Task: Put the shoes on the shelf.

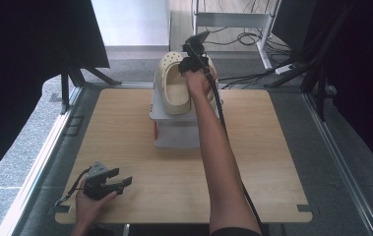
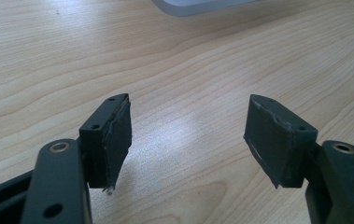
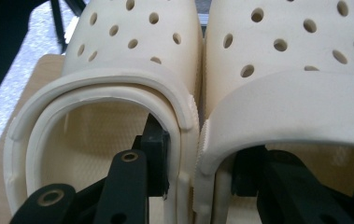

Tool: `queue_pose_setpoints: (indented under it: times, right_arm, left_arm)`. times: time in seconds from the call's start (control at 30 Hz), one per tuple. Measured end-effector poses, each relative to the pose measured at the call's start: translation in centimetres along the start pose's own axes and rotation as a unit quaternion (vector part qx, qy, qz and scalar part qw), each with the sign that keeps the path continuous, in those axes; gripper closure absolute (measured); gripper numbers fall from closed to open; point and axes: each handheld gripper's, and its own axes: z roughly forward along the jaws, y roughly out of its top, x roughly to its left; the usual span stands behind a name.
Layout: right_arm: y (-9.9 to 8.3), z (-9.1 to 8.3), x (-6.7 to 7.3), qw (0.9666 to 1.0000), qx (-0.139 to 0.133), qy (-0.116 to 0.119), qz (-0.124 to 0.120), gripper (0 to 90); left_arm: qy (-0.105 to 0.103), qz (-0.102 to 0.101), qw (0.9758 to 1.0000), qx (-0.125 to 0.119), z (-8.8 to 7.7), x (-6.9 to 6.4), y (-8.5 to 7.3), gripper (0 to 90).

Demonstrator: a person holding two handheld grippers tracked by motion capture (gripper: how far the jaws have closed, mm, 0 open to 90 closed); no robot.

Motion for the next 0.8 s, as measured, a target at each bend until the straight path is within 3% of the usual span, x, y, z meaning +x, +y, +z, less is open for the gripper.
queue_pose_setpoints:
  times: [0.2,0.33,0.4,0.5,0.67,0.8]
  right_arm:
    - [-0.4,1.1,0.0,0.9999,0.005,-0.015,-0.003,61.0]
    - [-0.5,0.9,-0.4,1.0,0.006,-0.003,-0.002,48.3]
    - [-0.6,0.4,-0.4,0.9999,-0.005,-0.001,-0.015,46.2]
    - [-0.7,-0.1,-0.4,0.9994,0.007,0.013,-0.031,40.8]
    - [-1.3,-0.9,-0.6,0.9976,0.018,0.033,-0.058,36.1]
    - [-1.6,-2.0,-1.1,0.9962,0.011,0.05,-0.07,34.8]
  left_arm:
    - [0.0,0.001,1.0,0.001,0.0,0.0,0.0,32.6]
    - [-0.002,0.0,1.0,0.0,0.1,0.0,0.0,32.6]
    - [-0.002,-0.001,1.0,0.0,0.2,-0.1,0.0,32.6]
    - [-0.001,0.0,1.0,0.001,0.2,-0.1,0.0,32.6]
    - [0.001,-0.001,1.0,0.0,0.1,0.0,0.0,32.6]
    - [0.001,-0.001,1.0,0.001,0.1,0.0,0.0,32.6]
